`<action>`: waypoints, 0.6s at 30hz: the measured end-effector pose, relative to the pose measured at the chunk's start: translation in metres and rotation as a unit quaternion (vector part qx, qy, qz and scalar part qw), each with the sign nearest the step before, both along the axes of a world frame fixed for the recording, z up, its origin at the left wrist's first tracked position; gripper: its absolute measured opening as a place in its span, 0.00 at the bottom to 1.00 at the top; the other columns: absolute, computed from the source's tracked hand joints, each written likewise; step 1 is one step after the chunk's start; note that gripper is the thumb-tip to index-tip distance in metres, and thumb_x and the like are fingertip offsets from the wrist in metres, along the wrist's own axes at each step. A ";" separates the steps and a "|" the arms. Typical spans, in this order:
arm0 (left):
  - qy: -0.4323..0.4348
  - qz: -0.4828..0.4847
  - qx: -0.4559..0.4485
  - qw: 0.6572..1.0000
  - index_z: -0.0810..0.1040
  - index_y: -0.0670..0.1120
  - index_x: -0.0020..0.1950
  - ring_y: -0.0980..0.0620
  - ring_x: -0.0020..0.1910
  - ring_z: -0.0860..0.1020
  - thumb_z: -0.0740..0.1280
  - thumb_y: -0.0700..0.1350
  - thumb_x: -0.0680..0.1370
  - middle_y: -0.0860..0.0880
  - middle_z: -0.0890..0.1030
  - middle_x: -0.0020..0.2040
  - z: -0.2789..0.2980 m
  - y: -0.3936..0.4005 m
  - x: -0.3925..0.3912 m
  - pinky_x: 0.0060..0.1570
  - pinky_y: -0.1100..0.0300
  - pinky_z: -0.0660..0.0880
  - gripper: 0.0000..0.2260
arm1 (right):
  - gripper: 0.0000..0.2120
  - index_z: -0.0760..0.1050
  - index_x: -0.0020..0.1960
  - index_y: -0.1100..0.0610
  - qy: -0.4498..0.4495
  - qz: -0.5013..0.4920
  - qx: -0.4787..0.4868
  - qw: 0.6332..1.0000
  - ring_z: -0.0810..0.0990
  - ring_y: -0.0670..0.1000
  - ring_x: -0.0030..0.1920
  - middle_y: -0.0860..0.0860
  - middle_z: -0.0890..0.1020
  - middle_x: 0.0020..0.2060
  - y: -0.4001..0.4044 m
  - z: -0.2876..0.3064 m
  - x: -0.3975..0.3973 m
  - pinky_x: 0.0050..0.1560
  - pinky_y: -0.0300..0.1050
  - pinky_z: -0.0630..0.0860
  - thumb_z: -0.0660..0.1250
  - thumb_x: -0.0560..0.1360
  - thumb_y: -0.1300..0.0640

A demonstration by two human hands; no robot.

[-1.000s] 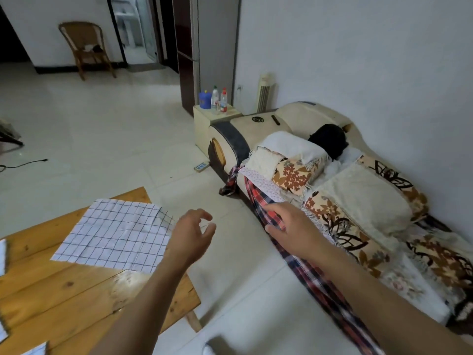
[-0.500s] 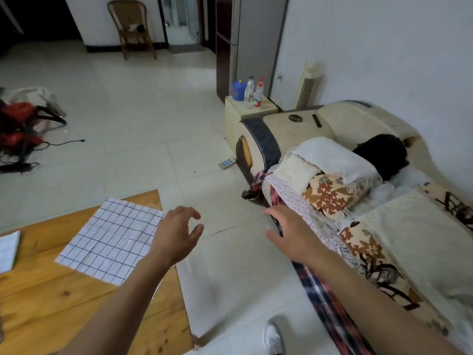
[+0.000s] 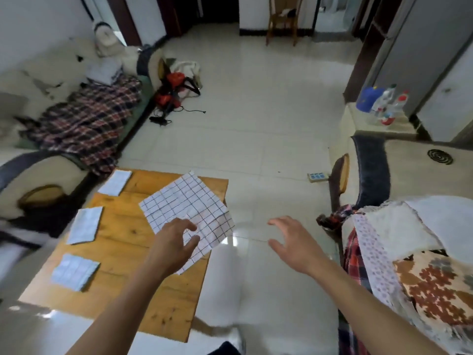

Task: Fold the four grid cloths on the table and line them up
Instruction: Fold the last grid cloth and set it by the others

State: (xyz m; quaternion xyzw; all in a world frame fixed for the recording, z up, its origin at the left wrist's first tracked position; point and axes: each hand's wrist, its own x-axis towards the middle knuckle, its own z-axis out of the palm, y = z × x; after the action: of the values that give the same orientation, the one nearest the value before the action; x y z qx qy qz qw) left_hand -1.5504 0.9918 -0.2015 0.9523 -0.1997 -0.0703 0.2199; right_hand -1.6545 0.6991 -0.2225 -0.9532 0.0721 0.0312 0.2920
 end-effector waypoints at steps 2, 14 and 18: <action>0.002 0.035 -0.002 0.999 0.79 0.50 0.57 0.51 0.59 0.76 0.69 0.50 0.78 0.51 0.80 0.58 -0.005 0.010 0.006 0.57 0.58 0.71 0.10 | 0.24 0.67 0.71 0.51 0.002 0.040 -0.007 0.999 0.68 0.51 0.67 0.48 0.70 0.67 0.004 -0.003 0.026 0.68 0.47 0.66 0.64 0.77 0.48; 0.065 0.197 -0.052 0.977 0.77 0.52 0.60 0.53 0.58 0.75 0.66 0.52 0.79 0.53 0.78 0.60 -0.075 0.032 0.058 0.53 0.59 0.73 0.11 | 0.24 0.66 0.72 0.51 0.056 0.192 -0.112 0.973 0.67 0.50 0.67 0.47 0.70 0.67 0.026 -0.027 0.161 0.67 0.46 0.66 0.63 0.77 0.48; 0.087 0.233 -0.032 0.968 0.77 0.52 0.60 0.55 0.52 0.74 0.65 0.52 0.80 0.55 0.76 0.58 -0.088 0.044 0.061 0.46 0.60 0.69 0.11 | 0.23 0.67 0.71 0.51 0.059 0.225 -0.089 0.968 0.67 0.49 0.67 0.45 0.70 0.67 0.043 -0.043 0.193 0.67 0.45 0.66 0.62 0.77 0.50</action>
State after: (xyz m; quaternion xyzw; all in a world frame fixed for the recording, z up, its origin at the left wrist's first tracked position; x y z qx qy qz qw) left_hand -1.4898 1.0362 -0.2891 0.9552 0.0458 -0.0932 0.2770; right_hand -1.4617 0.7420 -0.2658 -0.9635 -0.1248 0.1458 0.1869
